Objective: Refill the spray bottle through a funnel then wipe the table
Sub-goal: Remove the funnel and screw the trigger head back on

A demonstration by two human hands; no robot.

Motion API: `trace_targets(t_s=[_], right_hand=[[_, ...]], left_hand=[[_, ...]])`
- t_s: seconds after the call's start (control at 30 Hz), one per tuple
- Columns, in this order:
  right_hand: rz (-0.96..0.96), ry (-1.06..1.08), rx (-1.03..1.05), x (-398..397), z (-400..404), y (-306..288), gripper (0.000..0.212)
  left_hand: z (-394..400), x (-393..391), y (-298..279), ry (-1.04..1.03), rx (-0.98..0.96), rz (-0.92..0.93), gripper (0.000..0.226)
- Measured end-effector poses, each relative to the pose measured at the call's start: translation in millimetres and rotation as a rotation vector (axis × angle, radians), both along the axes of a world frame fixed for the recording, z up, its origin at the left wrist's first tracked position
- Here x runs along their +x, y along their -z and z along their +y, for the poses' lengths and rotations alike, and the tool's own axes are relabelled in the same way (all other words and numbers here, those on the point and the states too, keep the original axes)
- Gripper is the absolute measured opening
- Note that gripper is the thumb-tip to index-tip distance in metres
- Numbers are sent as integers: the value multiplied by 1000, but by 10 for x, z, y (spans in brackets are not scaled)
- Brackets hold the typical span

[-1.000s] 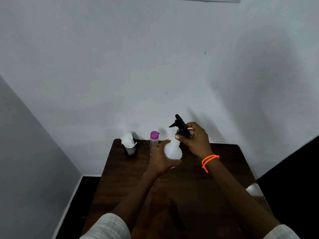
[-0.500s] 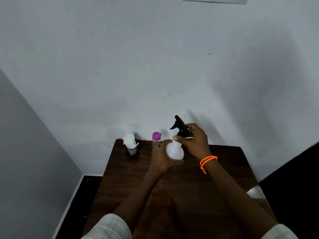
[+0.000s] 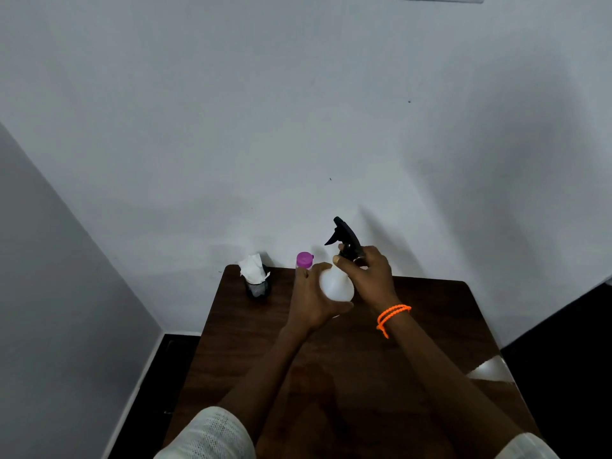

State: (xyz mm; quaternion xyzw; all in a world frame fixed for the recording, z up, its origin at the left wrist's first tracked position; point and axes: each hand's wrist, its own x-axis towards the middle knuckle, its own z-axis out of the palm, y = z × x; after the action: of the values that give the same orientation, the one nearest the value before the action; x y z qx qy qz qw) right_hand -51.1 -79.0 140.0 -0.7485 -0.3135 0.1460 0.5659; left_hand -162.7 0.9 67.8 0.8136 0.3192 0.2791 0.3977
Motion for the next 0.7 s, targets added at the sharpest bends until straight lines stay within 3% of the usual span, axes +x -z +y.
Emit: trace_targets(t_s=[0.4,0.6,0.7], right_hand=[[8,109,-35,-22,103,59,50],[87,-117,-24,69,11,72,38],[151,-112,-18,130,-16,110,35]], left_hand=[[32,-10,51,15,-31,-16,98],[-23,-41,92,-7,-37,-21,91],[-78,-41,120,-6,-41,-29,84]])
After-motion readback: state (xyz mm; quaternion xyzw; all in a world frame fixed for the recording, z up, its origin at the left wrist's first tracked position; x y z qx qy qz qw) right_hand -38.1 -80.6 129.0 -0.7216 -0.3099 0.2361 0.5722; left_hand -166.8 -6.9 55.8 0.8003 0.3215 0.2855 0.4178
